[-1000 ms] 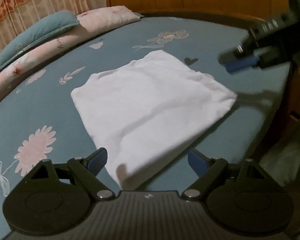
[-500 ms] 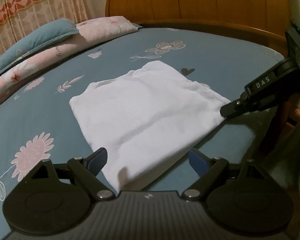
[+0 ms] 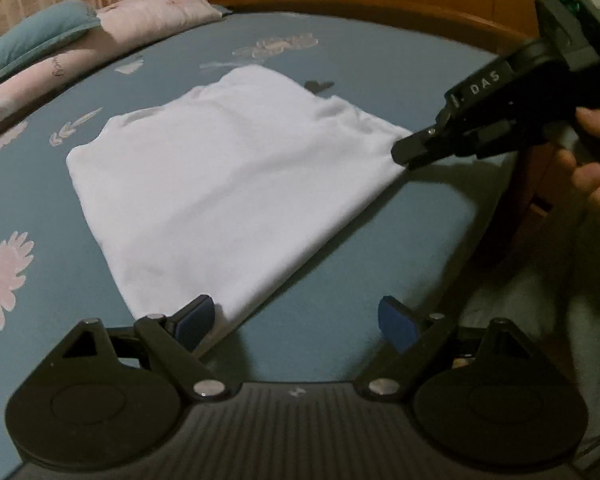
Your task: Fold clothes
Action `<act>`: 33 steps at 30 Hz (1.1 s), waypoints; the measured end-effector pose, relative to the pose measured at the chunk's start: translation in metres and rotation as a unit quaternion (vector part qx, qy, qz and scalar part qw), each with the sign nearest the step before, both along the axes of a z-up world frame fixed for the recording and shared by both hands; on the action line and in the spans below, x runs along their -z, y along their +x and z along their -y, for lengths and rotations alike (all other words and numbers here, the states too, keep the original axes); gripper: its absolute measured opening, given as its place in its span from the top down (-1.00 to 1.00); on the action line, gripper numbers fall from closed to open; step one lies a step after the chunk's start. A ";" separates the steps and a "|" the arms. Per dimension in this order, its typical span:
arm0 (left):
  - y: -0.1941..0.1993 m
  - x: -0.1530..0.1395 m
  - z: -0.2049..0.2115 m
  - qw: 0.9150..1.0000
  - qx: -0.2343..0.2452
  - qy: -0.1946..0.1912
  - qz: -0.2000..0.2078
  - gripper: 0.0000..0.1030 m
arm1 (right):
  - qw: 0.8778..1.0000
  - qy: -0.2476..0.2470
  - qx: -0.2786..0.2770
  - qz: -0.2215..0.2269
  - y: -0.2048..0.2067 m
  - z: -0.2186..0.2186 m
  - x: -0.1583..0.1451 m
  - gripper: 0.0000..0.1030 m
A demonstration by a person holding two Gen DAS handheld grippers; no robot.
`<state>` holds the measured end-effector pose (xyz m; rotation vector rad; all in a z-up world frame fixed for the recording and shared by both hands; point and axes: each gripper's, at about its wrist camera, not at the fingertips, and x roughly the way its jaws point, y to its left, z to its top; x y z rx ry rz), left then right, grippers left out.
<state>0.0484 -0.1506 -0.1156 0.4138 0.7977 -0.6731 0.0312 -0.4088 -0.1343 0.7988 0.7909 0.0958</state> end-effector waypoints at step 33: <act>0.051 -0.016 -0.004 0.998 -0.038 -0.029 -0.045 -0.73 | 0.992 -0.066 -0.103 0.016 0.118 -0.006 -0.030 0.43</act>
